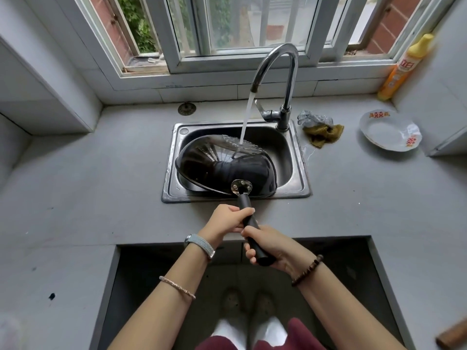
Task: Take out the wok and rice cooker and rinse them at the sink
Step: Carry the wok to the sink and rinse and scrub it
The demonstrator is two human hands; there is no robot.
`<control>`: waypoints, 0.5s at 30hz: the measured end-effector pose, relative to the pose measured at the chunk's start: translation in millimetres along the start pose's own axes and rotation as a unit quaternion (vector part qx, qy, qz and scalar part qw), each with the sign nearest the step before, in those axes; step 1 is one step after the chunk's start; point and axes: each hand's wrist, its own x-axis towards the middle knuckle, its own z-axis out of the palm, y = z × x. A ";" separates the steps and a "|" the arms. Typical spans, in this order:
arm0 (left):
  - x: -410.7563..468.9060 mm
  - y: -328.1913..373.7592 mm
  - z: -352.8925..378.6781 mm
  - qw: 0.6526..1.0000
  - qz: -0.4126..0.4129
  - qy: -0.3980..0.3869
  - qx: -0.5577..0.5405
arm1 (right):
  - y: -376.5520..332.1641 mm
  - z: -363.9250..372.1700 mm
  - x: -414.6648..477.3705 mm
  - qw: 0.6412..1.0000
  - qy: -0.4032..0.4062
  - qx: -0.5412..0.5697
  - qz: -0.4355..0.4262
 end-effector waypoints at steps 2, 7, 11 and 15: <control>-1.0 -4.2 -0.7 1.000 -0.001 -0.004 -0.001 | 4.7 0.1 2.7 1.000 0.006 -0.003 0.001; -1.3 -14.4 -2.8 1.000 -0.009 -0.013 -0.007 | 12.1 1.5 4.1 1.000 0.005 -0.010 0.002; -2.5 -20.7 -3.6 0.999 -0.032 -0.026 0.004 | 22.9 1.2 6.6 1.000 0.016 -0.025 0.004; -5.7 -30.7 -2.3 0.998 -0.049 -0.030 0.020 | 40.2 2.3 11.2 0.998 0.047 -0.043 -0.008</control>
